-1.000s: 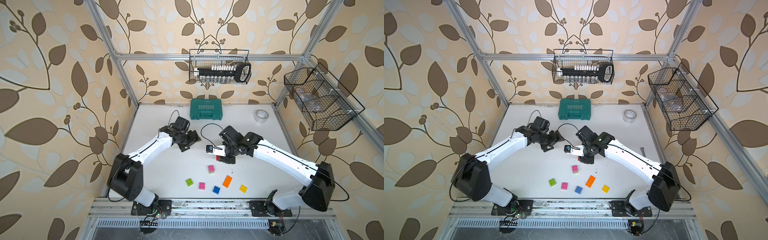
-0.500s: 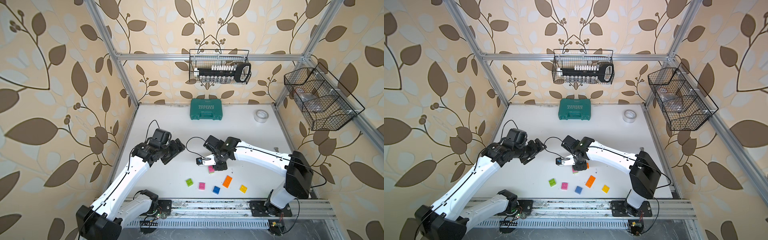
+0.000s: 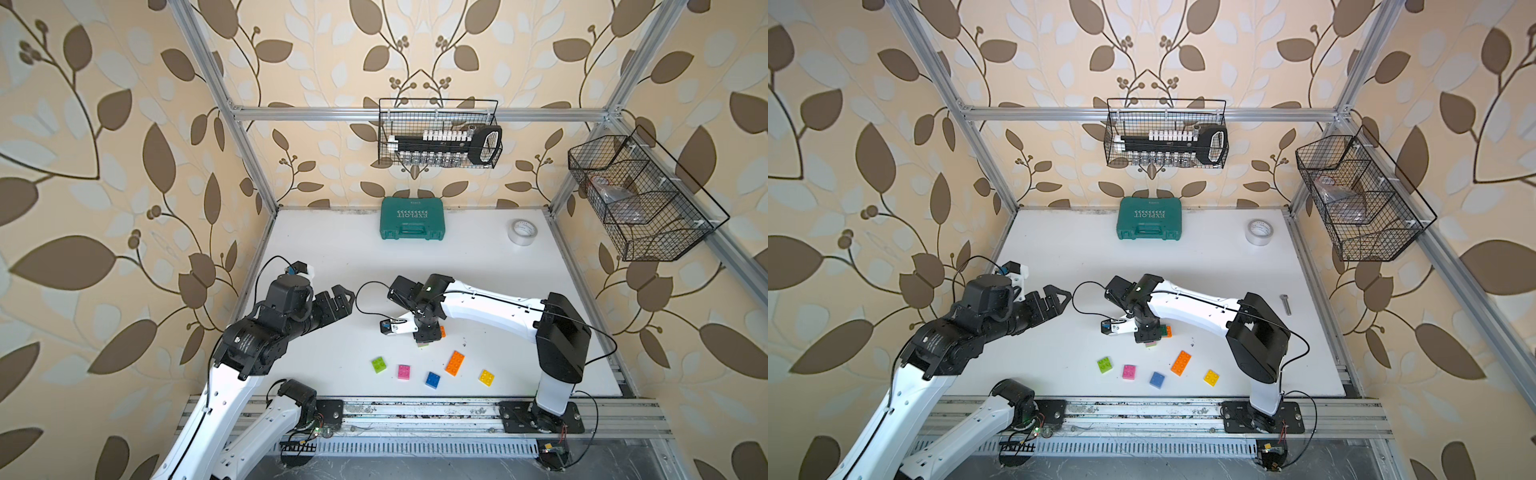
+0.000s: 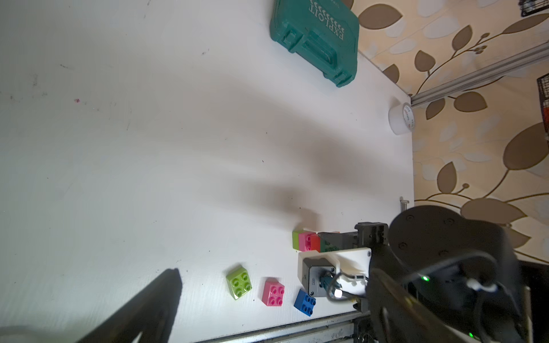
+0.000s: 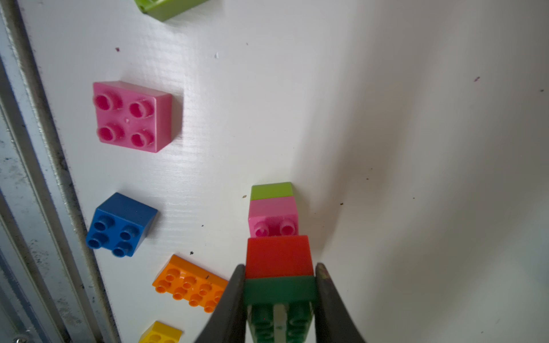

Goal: Assemble the letter r with lego
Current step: Assemble the lego brick with the lego brick.

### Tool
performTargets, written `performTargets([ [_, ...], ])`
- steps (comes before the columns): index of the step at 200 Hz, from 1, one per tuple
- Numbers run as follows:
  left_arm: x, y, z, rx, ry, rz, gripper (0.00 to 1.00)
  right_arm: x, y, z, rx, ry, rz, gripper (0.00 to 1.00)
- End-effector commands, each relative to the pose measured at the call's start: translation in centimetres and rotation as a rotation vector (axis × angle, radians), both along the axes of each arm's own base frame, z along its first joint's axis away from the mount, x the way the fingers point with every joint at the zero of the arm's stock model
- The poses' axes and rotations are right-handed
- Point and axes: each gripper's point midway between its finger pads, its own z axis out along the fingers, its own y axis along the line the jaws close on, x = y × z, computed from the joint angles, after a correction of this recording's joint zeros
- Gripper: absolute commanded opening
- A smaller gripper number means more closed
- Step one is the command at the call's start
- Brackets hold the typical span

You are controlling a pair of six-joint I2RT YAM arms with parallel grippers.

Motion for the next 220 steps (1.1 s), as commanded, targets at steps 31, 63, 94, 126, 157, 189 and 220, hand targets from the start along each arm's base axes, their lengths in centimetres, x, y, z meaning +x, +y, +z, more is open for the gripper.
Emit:
performTargets([
  [31, -1.3, 1.3, 1.0, 0.025, -0.126, -0.003, 0.99, -0.1, -0.6, -0.3, -0.09, -0.026, 0.022, 0.0],
  [63, -1.4, 0.9, 0.1, 0.021, -0.097, -0.021, 0.99, 0.4, -0.6, -0.4, -0.117, -0.051, 0.024, 0.0],
  [94, -1.3, 0.5, -0.5, 0.02, -0.079, -0.041, 0.99, 0.5, -0.3, -0.4, -0.125, -0.063, 0.033, 0.0],
  [126, -1.4, 0.4, -0.8, 0.022, -0.075, -0.051, 0.99, 0.4, -0.1, -0.5, -0.128, -0.055, 0.041, 0.0],
  [157, -1.4, 0.2, -1.5, 0.025, -0.057, -0.062, 0.99, 0.2, 0.1, -0.4, -0.136, -0.058, 0.051, 0.0],
  [189, -1.3, 0.0, -2.4, 0.027, -0.036, -0.071, 0.99, 0.2, 0.2, -0.3, -0.142, -0.063, 0.069, 0.0],
  [220, -1.2, 0.0, -2.7, 0.031, -0.027, -0.073, 0.99, 0.0, 0.3, -0.6, -0.147, -0.064, 0.087, 0.0],
])
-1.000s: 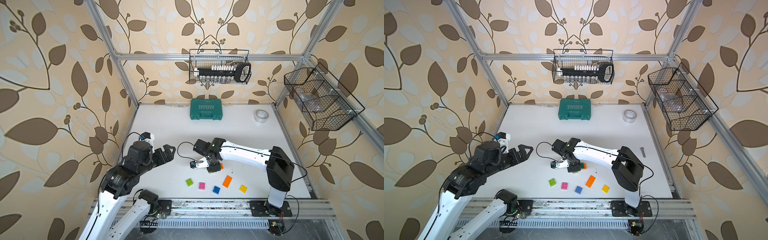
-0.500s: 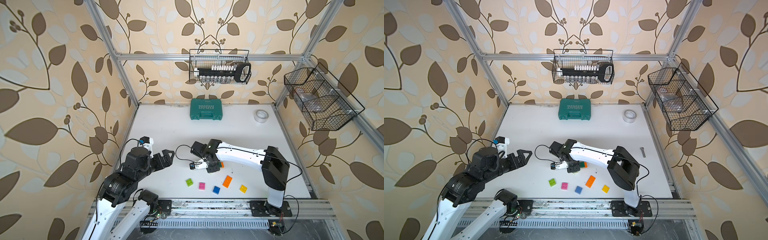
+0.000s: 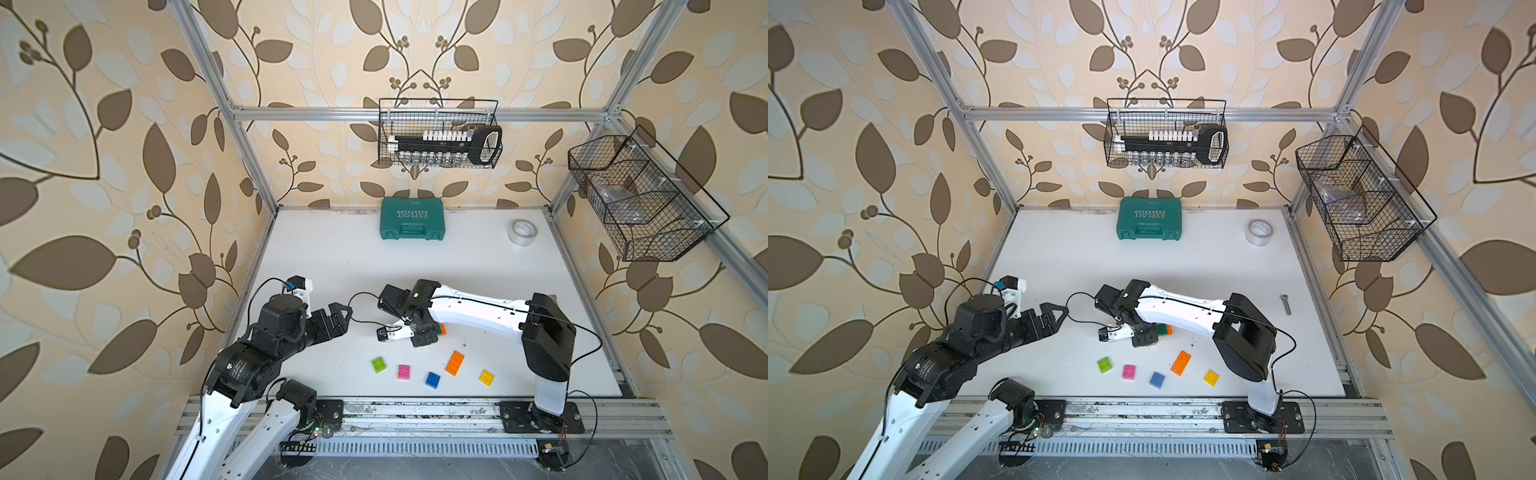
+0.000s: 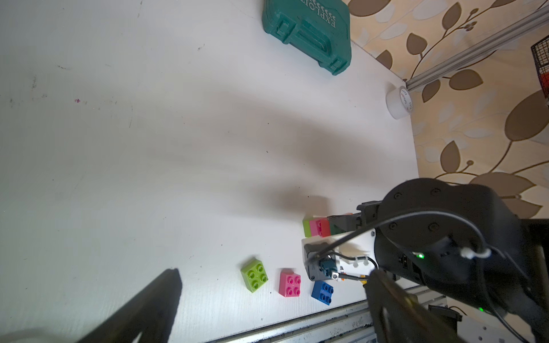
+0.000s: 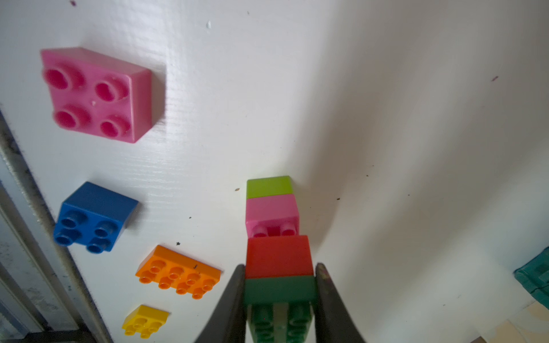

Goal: Assemble the letter r with lego
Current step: Assemble the lego brick with the lego brick.

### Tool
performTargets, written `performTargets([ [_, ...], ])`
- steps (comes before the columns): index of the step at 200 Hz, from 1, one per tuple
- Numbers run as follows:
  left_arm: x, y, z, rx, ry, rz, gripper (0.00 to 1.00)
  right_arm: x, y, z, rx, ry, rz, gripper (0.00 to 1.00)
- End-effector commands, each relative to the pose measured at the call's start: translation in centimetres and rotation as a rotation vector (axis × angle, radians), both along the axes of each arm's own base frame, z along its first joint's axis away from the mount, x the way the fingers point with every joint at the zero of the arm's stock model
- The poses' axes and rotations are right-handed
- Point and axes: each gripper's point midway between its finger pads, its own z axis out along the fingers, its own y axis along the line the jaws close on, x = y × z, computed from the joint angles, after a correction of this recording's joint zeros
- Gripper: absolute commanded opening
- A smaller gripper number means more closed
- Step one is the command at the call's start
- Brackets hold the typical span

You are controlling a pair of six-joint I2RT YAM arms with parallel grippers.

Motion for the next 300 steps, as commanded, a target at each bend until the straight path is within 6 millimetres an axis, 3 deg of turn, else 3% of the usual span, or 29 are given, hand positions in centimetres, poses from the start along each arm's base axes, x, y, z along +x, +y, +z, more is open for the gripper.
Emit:
performTargets([
  [1, 0.5, -0.2, 0.1, 0.004, -0.016, -0.013, 0.99, -0.1, 0.1, -0.3, -0.03, 0.002, 0.026, 0.0],
  [177, 0.4, -0.4, -1.5, 0.015, 0.018, -0.028, 0.99, -0.9, -0.5, -1.7, -0.079, 0.016, 0.086, 0.0],
  [300, 0.4, -0.5, -2.0, 0.021, 0.029, -0.04, 0.99, -2.7, -0.2, -5.0, -0.135, 0.089, 0.101, 0.0],
])
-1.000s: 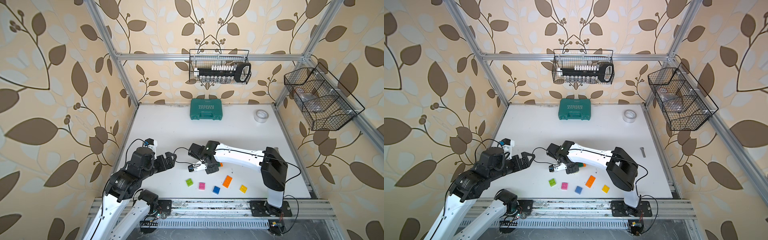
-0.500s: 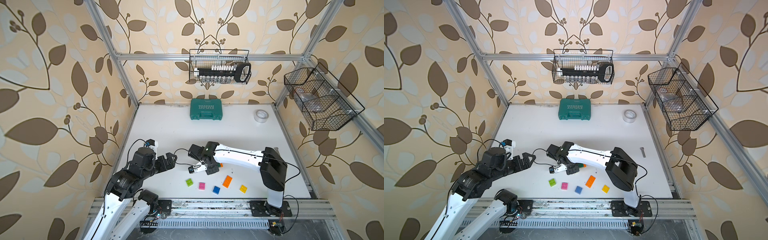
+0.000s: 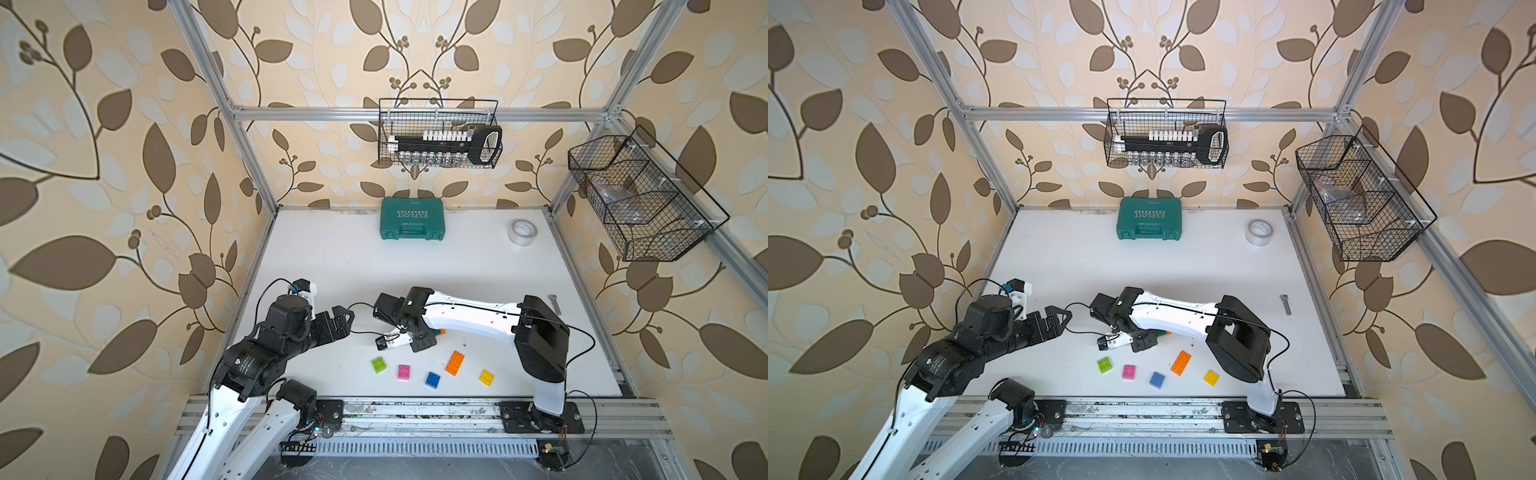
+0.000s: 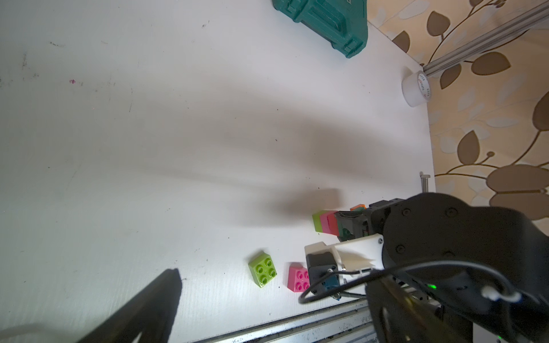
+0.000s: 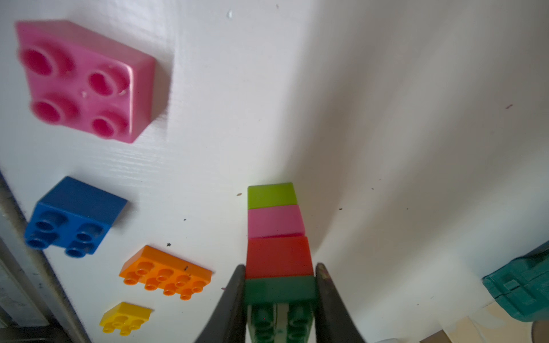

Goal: Assemble the letter r with lego
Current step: Assemble the lego brick with the lego brick.

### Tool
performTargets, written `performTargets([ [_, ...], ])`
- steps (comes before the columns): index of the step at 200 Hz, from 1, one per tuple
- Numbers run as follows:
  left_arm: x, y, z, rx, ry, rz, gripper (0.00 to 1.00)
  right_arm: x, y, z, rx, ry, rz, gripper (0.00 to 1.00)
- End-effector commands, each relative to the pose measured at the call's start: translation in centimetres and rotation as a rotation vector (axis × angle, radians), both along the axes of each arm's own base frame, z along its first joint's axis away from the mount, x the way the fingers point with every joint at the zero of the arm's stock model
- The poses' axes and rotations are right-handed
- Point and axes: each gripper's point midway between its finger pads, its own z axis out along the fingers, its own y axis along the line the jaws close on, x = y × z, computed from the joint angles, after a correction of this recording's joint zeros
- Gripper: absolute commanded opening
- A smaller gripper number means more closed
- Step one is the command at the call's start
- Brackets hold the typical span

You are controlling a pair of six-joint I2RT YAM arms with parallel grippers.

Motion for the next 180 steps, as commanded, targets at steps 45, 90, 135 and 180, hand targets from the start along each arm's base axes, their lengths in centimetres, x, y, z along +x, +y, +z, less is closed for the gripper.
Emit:
performTargets([
  [45, 0.4, -0.5, -0.1, 0.002, -0.015, -0.039, 0.99, -3.5, -0.6, -6.2, -0.07, 0.174, -0.012, 0.0],
  [90, 0.6, -0.8, -0.3, 0.001, -0.011, -0.052, 0.99, -4.2, -1.4, -8.0, -0.099, 0.205, -0.04, 0.0],
  [135, 0.7, -0.9, -0.5, 0.001, -0.006, -0.058, 0.99, -4.4, -1.6, -8.9, -0.122, 0.215, -0.053, 0.0],
  [180, 0.7, -1.0, -0.6, -0.003, 0.001, -0.063, 0.99, -4.7, -1.7, -9.6, -0.139, 0.234, -0.07, 0.0],
])
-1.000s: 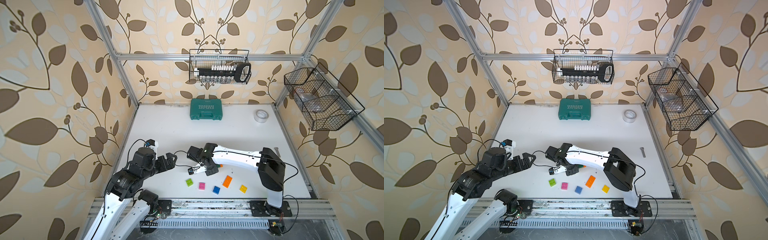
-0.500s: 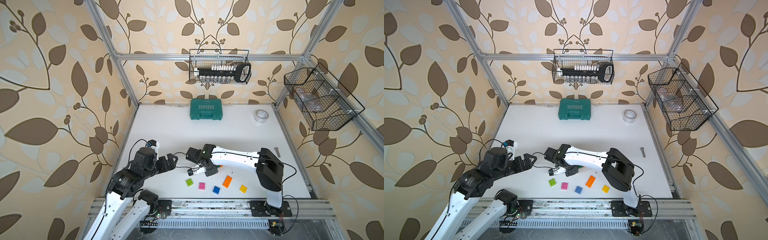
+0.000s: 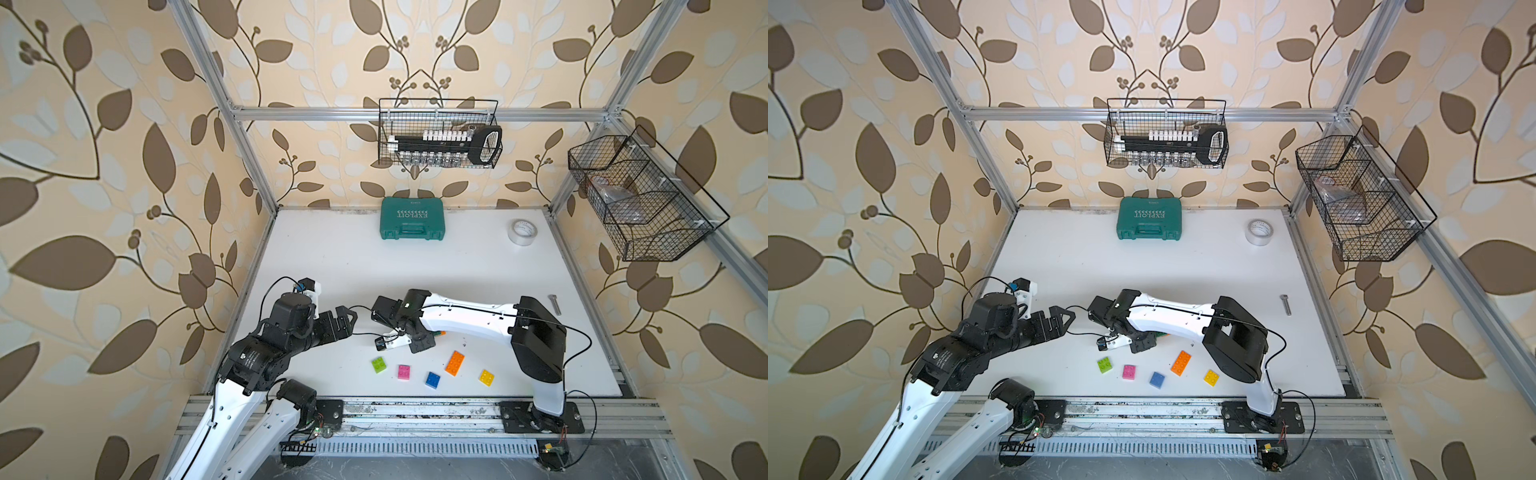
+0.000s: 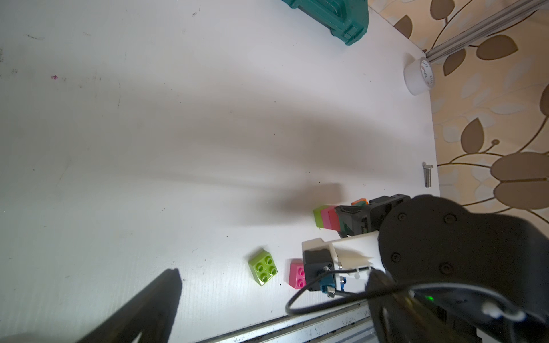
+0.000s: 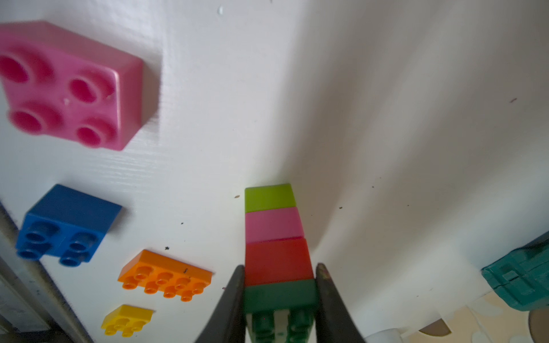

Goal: Assemble the letter r with lego
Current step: Assemble the lego brick with the lego brick, then place the lego brick at the center of the board.

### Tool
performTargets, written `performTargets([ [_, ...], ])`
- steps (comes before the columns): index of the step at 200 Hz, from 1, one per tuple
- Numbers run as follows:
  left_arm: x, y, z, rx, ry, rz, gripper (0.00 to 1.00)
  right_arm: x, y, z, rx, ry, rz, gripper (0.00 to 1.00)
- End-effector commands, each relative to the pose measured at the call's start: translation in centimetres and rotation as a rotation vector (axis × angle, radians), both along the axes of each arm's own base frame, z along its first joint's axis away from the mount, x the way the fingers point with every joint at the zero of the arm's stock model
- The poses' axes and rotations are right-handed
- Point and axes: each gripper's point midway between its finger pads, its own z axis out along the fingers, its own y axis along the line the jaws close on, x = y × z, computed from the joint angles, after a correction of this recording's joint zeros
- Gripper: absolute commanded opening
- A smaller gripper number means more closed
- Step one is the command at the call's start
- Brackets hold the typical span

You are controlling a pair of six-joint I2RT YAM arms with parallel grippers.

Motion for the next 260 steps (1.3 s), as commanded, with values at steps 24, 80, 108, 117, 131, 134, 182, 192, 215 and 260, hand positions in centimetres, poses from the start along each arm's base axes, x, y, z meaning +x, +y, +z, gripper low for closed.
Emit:
performTargets([
  [24, 0.4, -0.5, 0.0, -0.005, -0.011, -0.029, 0.99, -4.6, -1.7, -8.3, -0.115, 0.248, -0.057, 0.0],
  [80, 0.5, -0.6, -0.2, -0.006, -0.002, -0.036, 0.99, -2.8, -1.6, -1.8, -0.046, 0.292, -0.229, 0.0],
  [108, 0.6, -0.7, -0.3, -0.005, 0.005, -0.039, 0.99, -2.0, -1.0, 1.8, 0.095, 0.413, -0.395, 0.0],
  [117, 0.5, -0.7, -0.4, -0.005, 0.008, -0.039, 0.99, -1.3, -0.8, 2.7, 0.144, 0.447, -0.466, 0.0],
  [131, 0.6, -0.7, -0.4, -0.006, 0.009, -0.04, 0.99, 0.0, -0.9, 3.5, 0.205, 0.504, -0.578, 0.0],
  [134, 0.6, -0.7, -0.4, -0.006, 0.009, -0.04, 0.99, 0.2, -0.9, 3.7, 0.216, 0.516, -0.602, 0.0],
  [182, 0.7, -0.8, -0.8, -0.004, 0.031, -0.04, 0.99, 7.3, -0.6, 5.6, 0.578, 0.784, -0.976, 0.0],
  [192, 0.8, -0.9, -0.9, -0.002, 0.035, -0.041, 0.99, 9.2, -0.7, 5.6, 0.657, 0.842, -1.065, 0.0],
  [215, 0.9, -0.9, -1.2, 0.002, 0.051, -0.039, 0.99, 12.5, -0.7, 5.2, 0.799, 0.917, -1.178, 0.0],
  [260, 0.9, -1.0, -1.5, 0.003, 0.072, -0.04, 0.99, 17.8, -1.3, 2.4, 0.989, 0.89, -1.37, 0.0],
])
